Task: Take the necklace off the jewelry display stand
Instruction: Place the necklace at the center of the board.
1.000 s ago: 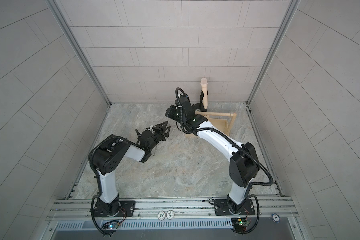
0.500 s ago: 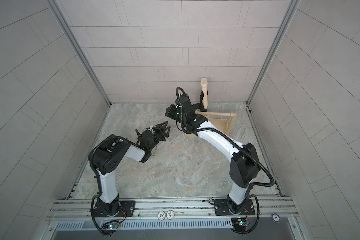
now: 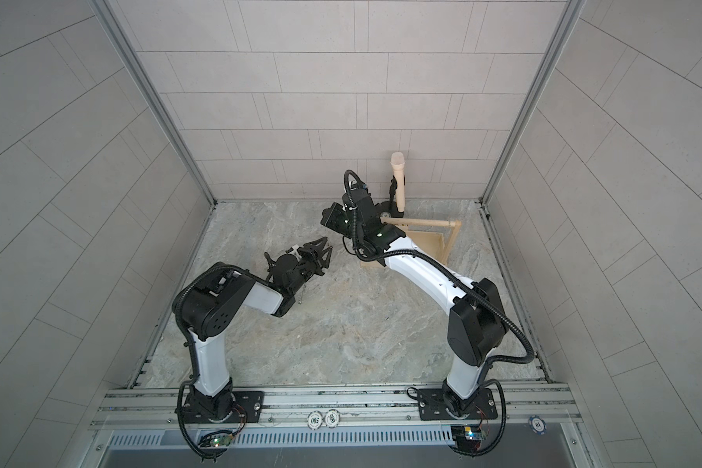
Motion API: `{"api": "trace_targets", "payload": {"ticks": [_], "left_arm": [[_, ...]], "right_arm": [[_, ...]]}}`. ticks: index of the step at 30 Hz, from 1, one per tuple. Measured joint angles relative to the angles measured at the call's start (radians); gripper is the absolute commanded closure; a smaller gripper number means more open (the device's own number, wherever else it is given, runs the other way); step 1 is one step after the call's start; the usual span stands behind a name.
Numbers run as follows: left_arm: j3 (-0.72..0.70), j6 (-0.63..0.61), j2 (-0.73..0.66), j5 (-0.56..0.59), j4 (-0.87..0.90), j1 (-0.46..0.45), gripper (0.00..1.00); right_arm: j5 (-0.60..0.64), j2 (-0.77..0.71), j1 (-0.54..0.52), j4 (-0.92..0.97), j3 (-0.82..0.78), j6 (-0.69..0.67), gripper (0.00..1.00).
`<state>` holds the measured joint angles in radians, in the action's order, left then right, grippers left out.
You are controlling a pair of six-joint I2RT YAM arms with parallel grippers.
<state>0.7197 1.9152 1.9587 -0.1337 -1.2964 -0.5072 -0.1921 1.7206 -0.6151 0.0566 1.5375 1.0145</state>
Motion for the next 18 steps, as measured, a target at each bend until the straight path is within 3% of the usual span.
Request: {"api": "trace_targets", "payload": {"ticks": [18], "left_arm": [[0.0, 0.011, 0.0, 0.0, 0.0, 0.0, 0.57]], "right_arm": [[-0.008, 0.0, 0.0, -0.031, -0.009, 0.007, 1.0]]}}
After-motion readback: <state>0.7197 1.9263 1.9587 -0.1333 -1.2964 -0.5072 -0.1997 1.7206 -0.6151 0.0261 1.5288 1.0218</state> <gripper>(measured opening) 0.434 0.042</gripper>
